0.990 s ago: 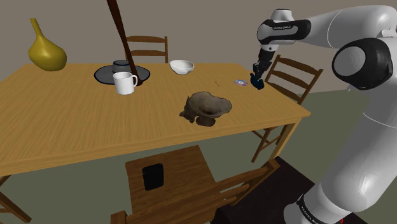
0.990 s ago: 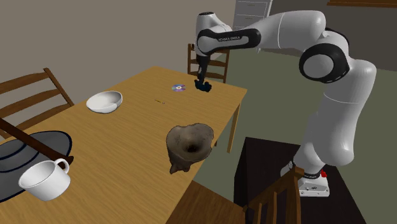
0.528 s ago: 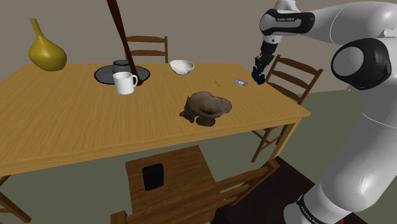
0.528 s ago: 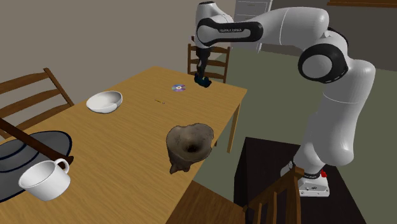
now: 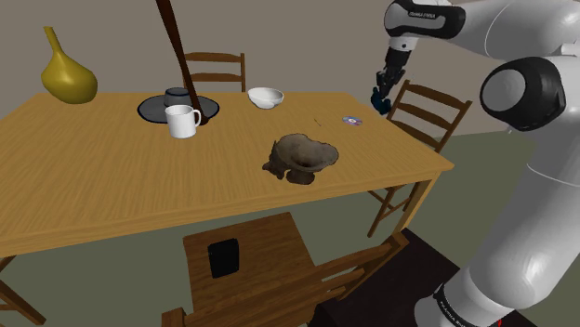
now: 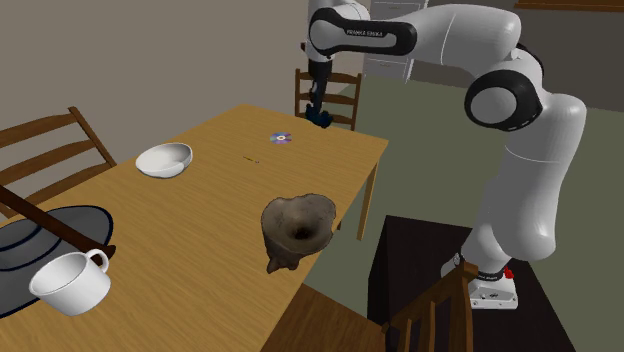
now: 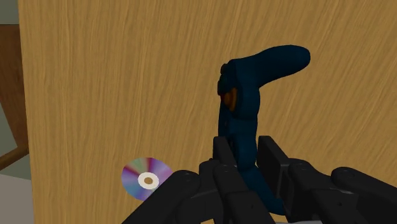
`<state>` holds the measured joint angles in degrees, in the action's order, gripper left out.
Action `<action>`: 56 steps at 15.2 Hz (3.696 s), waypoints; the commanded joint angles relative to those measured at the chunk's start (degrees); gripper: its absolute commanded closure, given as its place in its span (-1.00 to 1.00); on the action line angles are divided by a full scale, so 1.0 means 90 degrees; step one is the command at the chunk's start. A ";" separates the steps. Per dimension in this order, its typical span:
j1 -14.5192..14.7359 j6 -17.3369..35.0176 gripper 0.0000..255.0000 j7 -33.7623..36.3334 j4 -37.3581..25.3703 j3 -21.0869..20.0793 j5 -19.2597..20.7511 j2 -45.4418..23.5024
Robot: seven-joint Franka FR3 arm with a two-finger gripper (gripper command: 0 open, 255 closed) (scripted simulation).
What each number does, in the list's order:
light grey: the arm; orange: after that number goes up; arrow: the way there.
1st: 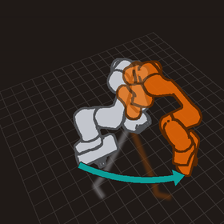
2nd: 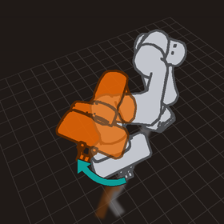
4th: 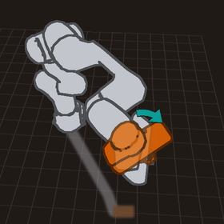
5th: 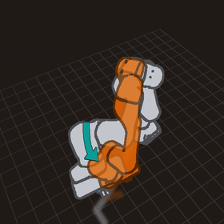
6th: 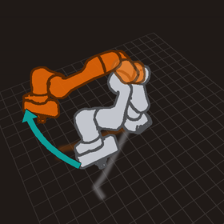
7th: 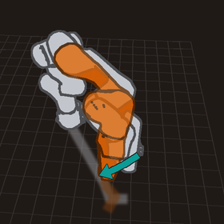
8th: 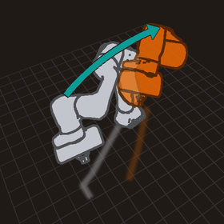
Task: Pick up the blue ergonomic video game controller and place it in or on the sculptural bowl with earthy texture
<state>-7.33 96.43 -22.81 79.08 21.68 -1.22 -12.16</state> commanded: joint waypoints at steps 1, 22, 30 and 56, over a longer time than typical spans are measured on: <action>-0.0030 -0.0229 1.00 -0.0027 -0.0297 0.0008 -0.0031 -0.0072; 0.1789 -0.0344 1.00 0.3123 0.1267 -0.1385 0.0785 0.1456; 0.2382 -0.0611 1.00 0.4307 0.0948 -0.1996 0.0831 0.1277; 0.2657 0.0715 1.00 0.4995 0.2367 -0.2253 0.0875 0.1302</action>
<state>16.59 102.83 22.15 100.36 1.40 6.66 -0.46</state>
